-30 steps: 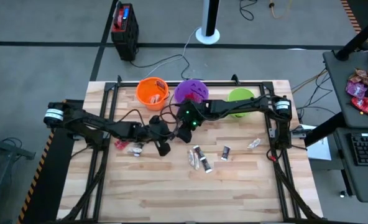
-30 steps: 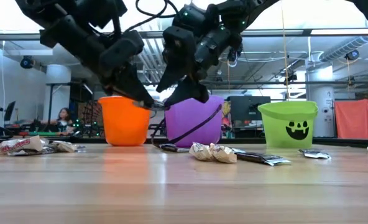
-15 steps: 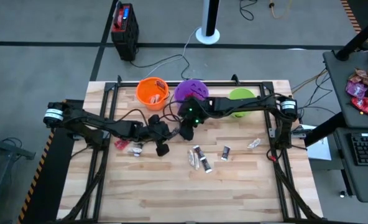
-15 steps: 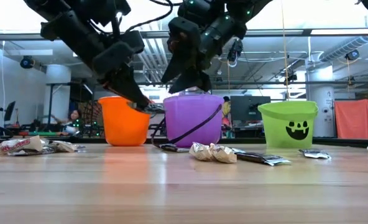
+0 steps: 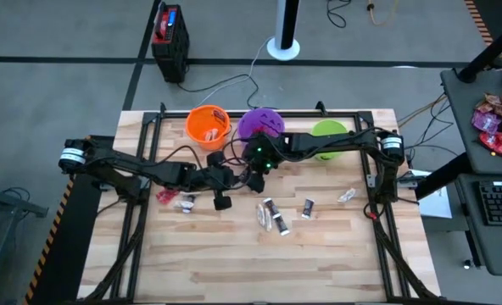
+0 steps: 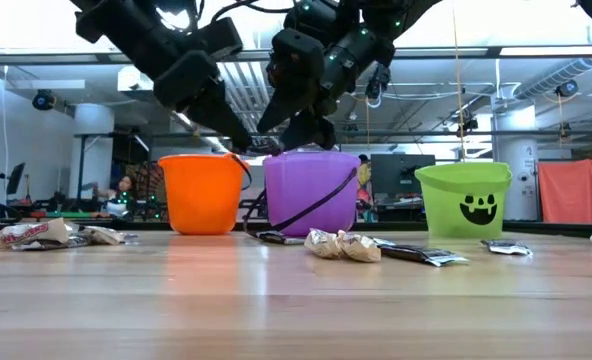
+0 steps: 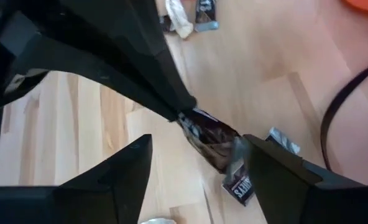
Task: Sort candy by brand, put in halloween buckets
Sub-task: Put the brown chocolate bar into the green bucket
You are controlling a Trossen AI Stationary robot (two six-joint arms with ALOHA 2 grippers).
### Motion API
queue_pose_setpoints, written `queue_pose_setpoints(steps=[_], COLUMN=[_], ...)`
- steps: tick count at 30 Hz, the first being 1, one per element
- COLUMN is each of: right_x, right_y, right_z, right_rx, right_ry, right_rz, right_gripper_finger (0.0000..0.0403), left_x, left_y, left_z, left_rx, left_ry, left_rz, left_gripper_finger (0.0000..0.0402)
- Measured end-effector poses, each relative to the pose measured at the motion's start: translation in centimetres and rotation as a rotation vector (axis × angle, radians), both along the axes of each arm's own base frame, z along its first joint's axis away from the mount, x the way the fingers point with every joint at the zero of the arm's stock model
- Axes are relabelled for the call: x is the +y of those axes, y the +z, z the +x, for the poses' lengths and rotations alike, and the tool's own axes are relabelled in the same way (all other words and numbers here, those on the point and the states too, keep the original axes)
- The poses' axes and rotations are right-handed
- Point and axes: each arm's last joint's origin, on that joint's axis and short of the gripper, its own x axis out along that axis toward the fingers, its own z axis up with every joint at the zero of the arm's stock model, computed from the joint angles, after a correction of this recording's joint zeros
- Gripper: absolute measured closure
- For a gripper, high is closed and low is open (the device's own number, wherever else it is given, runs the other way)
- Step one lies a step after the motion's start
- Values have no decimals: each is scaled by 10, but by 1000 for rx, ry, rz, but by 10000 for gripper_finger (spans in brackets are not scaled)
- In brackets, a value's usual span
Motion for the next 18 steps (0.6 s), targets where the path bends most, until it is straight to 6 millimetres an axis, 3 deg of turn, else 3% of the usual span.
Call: queue_pose_setpoints(steps=[8, 16, 18], right_x=[1, 4, 3], right_y=[4, 3, 3], right_z=[4, 3, 3], right_rx=[-65, -56, -57], right_ry=[38, 78, 80], right_rz=[-42, -18, -21], right_gripper_finger=[240, 368, 381], left_x=[-2, -4, -5], left_y=[6, 6, 6], left_z=[3, 2, 2], left_rx=[5, 5, 5], left_ry=[-55, -64, -63], left_rz=[65, 71, 78], left_gripper_finger=[401, 401, 401])
